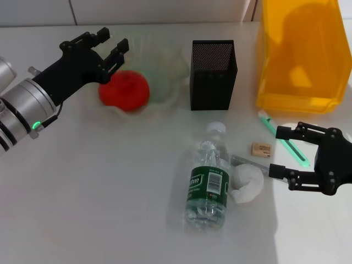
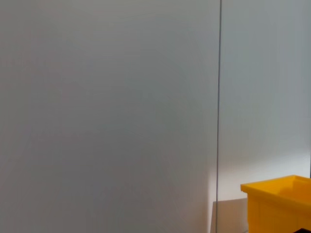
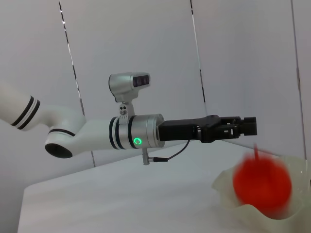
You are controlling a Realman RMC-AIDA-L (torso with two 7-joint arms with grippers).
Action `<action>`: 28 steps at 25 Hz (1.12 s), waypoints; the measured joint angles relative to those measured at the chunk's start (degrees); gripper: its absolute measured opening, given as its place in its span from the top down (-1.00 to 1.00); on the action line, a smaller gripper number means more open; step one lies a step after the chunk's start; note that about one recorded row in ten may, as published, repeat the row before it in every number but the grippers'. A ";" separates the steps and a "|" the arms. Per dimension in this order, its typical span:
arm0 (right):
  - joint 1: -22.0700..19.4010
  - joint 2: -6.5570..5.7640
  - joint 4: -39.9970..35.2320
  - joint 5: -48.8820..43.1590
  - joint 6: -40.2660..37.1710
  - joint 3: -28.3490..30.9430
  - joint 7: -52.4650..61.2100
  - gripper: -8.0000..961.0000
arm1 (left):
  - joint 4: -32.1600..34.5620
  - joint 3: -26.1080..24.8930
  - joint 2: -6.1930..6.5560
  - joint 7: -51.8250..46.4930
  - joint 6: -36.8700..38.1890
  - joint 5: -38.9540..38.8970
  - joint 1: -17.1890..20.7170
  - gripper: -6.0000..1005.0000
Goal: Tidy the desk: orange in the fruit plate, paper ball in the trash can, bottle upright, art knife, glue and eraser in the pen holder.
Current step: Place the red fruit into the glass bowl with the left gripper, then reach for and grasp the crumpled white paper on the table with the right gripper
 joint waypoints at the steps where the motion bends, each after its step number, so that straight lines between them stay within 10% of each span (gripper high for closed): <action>1: -0.05 0.00 0.00 0.02 -0.04 0.00 -0.14 -0.70 | 0.13 -0.01 0.00 0.01 0.67 -0.01 0.26 0.59; 3: -0.05 0.00 -0.01 0.08 -0.09 0.00 -0.19 -0.70 | 0.29 0.05 0.00 -0.01 2.67 -0.02 0.83 0.18; 14: -0.77 -0.04 -12.01 2.14 -3.72 0.51 15.66 -0.70 | 4.55 13.48 0.84 0.81 15.92 1.27 11.51 -0.72; 28: 1.88 -0.30 -48.45 -5.08 -5.31 -8.93 55.57 -0.70 | 10.18 19.05 0.79 0.98 16.34 5.75 18.97 -0.72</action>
